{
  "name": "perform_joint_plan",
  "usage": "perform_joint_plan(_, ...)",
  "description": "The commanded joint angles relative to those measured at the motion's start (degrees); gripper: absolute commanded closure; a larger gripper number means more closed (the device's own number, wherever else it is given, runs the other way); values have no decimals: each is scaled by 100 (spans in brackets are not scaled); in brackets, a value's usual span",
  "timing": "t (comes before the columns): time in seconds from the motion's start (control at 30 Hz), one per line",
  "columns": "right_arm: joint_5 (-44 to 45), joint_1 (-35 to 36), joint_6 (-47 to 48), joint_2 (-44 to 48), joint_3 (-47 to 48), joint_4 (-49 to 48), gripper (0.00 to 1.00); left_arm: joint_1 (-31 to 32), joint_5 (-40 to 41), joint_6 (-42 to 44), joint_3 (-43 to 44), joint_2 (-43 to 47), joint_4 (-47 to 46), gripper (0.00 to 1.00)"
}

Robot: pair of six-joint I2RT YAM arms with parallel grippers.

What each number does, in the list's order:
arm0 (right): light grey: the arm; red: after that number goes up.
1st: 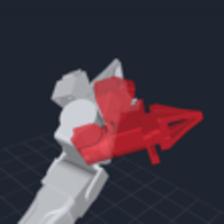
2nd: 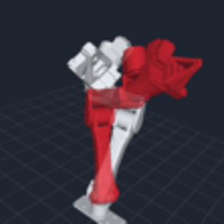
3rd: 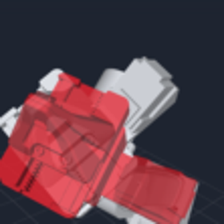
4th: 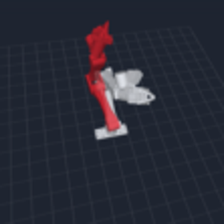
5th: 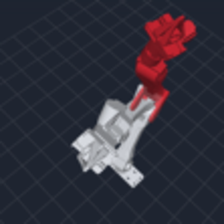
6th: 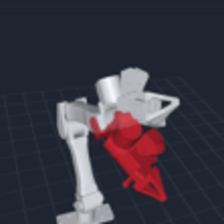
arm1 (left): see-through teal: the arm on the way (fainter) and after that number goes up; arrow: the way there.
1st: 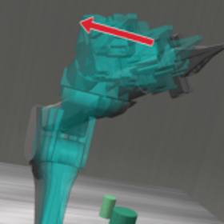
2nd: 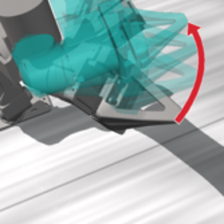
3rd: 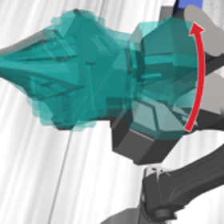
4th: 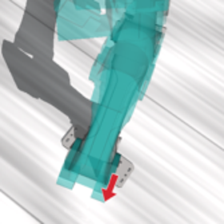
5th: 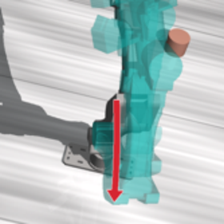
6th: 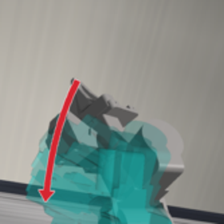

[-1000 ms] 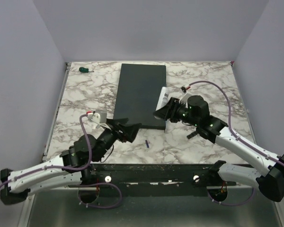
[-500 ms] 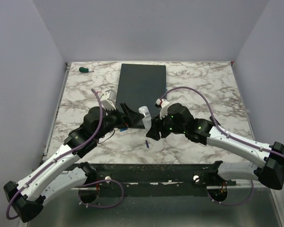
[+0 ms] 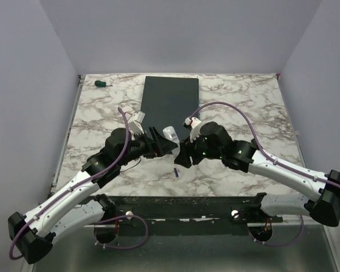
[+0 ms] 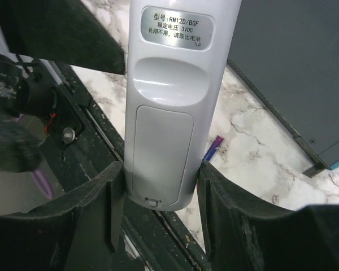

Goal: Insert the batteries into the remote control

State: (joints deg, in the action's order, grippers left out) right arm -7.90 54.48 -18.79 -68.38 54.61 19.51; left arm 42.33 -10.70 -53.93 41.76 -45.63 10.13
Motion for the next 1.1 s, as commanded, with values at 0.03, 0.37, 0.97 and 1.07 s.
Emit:
perform_joint_plan(0.03,-402,128,-13,42,296,-53,99,-40,104,-125,-96,-54,-324,25)
perform_joint_plan(0.37,-818,168,-37,212,196,-47,99,-35,718,-280,-328,91,-598,36)
perform_joint_plan(0.97,-1156,213,417,191,244,95,99,-39,674,-300,-434,-109,-866,49)
perform_joint_plan(1.07,-1074,222,468,202,266,106,99,-40,683,-324,-495,-65,-880,55)
